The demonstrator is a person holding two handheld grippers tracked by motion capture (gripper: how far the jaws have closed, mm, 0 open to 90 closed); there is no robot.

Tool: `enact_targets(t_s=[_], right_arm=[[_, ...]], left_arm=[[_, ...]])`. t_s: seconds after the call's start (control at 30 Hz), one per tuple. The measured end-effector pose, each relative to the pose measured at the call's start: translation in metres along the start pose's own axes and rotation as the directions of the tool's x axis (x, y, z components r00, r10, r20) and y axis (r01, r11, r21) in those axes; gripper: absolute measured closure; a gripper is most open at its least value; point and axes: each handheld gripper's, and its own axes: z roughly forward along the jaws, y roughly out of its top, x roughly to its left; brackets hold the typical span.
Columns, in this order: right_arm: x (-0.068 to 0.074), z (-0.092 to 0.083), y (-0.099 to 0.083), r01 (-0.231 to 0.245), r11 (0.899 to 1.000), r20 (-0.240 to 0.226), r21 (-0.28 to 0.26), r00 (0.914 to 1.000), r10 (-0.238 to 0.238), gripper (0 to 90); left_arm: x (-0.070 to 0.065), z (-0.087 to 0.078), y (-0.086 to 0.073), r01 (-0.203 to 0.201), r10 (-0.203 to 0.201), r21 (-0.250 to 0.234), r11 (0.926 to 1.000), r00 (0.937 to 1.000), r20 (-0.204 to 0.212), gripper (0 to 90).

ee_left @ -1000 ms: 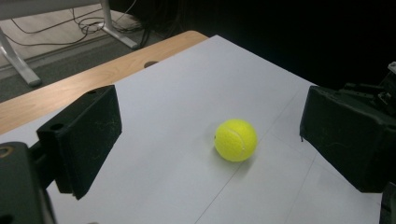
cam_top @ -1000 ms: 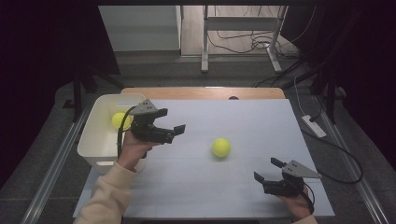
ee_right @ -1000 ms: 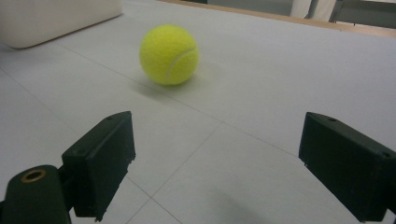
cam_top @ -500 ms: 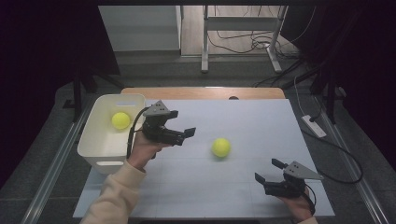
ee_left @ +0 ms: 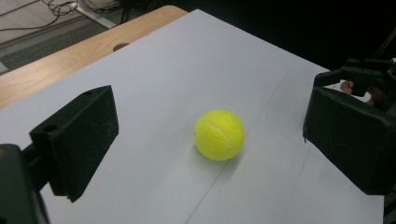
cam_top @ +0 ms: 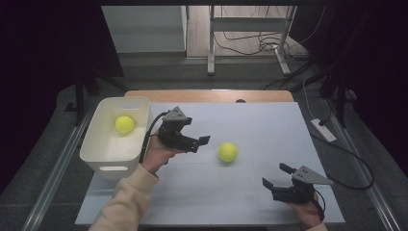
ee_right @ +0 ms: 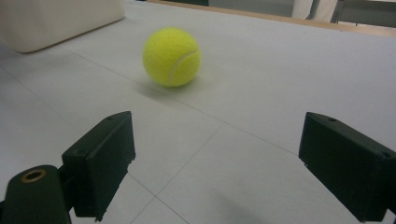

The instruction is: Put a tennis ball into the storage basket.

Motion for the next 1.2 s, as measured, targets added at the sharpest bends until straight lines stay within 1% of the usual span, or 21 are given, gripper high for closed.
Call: enact_targets(t_s=[0.1, 0.2, 0.27, 0.37, 0.47, 0.53, 0.7, 0.83, 0.9, 0.97, 1.03, 1.2], right_arm=[[0.001, 0.0, 0.0, -0.002, 1.0, 0.0, 0.001, 1.0, 0.002, 10.9], [0.001, 0.001, 0.001, -0.002, 1.0, -0.001, 0.002, 1.0, 0.002, 10.9], [0.001, 0.002, 0.001, 0.0, 1.0, -0.003, -0.003, 1.0, 0.0, 11.0], [0.001, 0.004, 0.002, 0.007, 1.0, -0.004, 0.005, 1.0, -0.007, 10.9], [0.002, 0.005, 0.001, 0.011, 1.0, -0.005, 0.008, 0.9999, -0.011, 10.9], [0.002, 0.006, 0.001, 0.011, 1.0, -0.006, 0.009, 0.9999, -0.011, 11.0], [0.001, 0.004, 0.001, 0.007, 1.0, -0.008, 0.003, 0.9999, -0.007, 11.0], [0.001, 0.003, 0.0, 0.005, 1.0, -0.006, 0.003, 1.0, -0.005, 11.0], [0.001, 0.003, 0.0, 0.007, 1.0, -0.006, 0.003, 1.0, -0.007, 11.0], [0.002, 0.003, 0.0, 0.006, 1.0, -0.007, 0.003, 1.0, -0.006, 11.0], [0.002, 0.003, 0.0, 0.009, 1.0, -0.006, 0.004, 0.9999, -0.009, 11.0], [0.002, 0.003, 0.0, 0.009, 1.0, -0.003, 0.006, 1.0, -0.009, 11.0]], left_arm=[[0.001, 0.006, 0.0, 0.003, -0.003, 0.01, 0.9999, 1.0, 0.006, 3.9], [0.001, 0.012, 0.0, -0.003, 0.003, 0.027, 0.9996, 1.0, 0.005, 3.4], [0.001, 0.014, 0.0, -0.008, 0.008, 0.028, 0.9996, 1.0, 0.005, 3.4], [0.001, 0.018, 0.0, -0.014, 0.013, 0.032, 0.9994, 0.9999, 0.005, 3.4], [0.002, 0.022, 0.0, -0.011, 0.011, 0.035, 0.9993, 0.9999, 0.006, 3.4], [0.003, 0.028, 0.0, -0.006, 0.005, 0.041, 0.9991, 0.9999, 0.011, 3.4], [0.003, 0.045, -0.001, -0.006, 0.004, 0.08, 0.9967, 0.9998, 0.018, 3.2], [0.004, 0.054, -0.002, -0.005, 0.002, 0.095, 0.9955, 0.9996, 0.029, 3.1], [0.004, 0.059, -0.002, 0.001, -0.005, 0.099, 0.9951, 0.9992, 0.04, 3.1], [0.004, 0.061, -0.003, 0.0, -0.004, 0.103, 0.9946, 0.9991, 0.041, 2.7], [0.004, 0.067, -0.003, 0.0, -0.006, 0.115, 0.9934, 0.9987, 0.05, 2.7], [0.003, 0.072, -0.004, -0.009, 0.002, 0.128, 0.9918, 0.9985, 0.054, 2.4]])
